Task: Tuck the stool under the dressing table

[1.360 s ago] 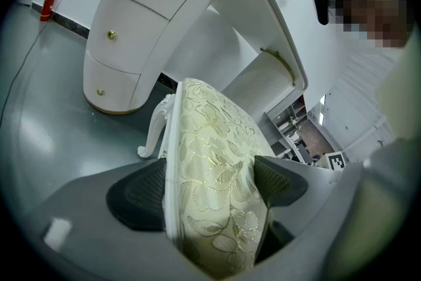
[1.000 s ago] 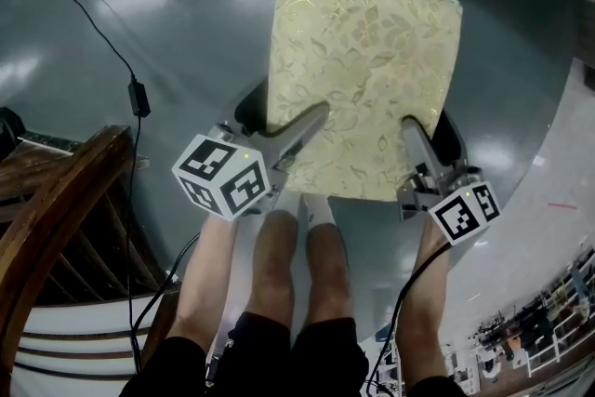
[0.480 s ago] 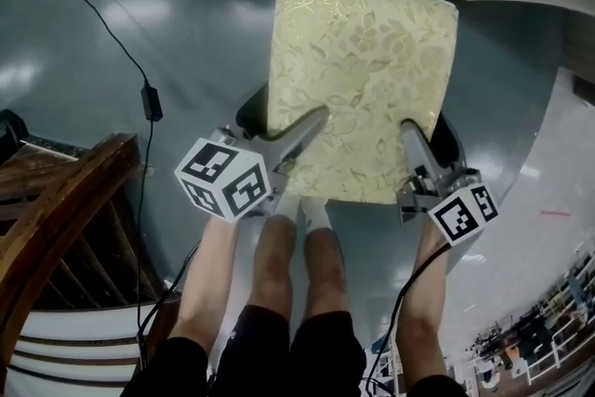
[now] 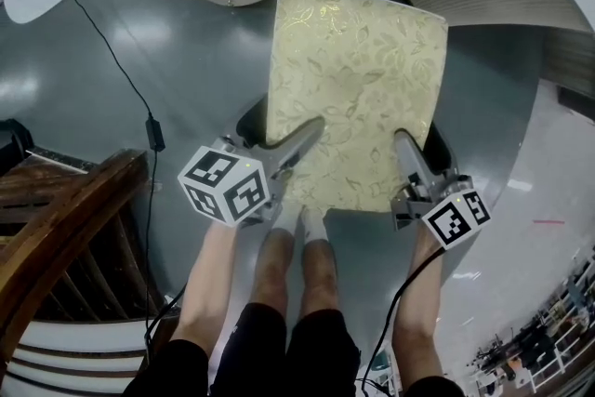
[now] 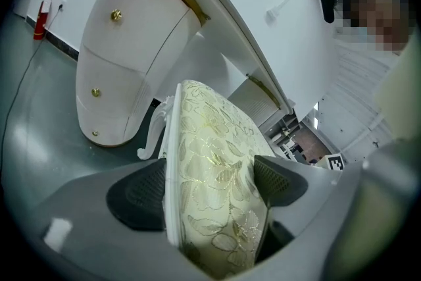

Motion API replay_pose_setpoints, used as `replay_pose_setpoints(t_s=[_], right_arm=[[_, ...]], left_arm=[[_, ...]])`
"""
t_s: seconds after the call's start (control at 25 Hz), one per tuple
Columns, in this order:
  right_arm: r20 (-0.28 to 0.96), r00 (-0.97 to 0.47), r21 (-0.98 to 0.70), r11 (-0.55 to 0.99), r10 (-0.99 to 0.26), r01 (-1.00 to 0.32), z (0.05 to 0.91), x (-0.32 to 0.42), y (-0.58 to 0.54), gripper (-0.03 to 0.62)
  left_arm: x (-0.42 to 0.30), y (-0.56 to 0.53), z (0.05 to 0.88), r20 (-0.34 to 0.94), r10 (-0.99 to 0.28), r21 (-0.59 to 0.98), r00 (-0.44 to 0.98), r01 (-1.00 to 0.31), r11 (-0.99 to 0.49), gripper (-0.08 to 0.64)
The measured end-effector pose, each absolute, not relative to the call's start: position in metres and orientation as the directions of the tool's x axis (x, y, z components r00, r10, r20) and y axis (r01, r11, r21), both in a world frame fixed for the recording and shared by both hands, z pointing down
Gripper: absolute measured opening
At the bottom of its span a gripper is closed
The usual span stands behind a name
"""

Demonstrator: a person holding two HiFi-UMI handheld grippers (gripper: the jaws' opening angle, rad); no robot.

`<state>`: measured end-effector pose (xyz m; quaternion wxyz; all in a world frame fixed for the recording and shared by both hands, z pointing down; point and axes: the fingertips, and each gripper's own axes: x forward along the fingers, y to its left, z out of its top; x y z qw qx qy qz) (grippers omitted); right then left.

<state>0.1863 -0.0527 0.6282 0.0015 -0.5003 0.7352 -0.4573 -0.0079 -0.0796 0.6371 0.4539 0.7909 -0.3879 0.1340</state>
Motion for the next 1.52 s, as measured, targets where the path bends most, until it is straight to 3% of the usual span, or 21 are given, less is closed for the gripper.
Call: replay_pose_setpoints(t_s=[1.04,1.52], right_arm=[[0.445,-0.495,-0.700,0.055,-0.746,-0.712,0.6278,0.1890,-0.0517,0.337],[0.413,-0.499,-0.675,0.112,-0.762,-0.729,0.6217,0.1877,-0.0517,0.333]], left_arm=[[-0.0059,-0.0837,0.6359,0.576,-0.463,0.615,0.673,-0.731,-0.296,0.433],[-0.0075,-0.0802,0.6354,0.525,-0.511,0.623,0.681,-0.716,-0.315,0.433]])
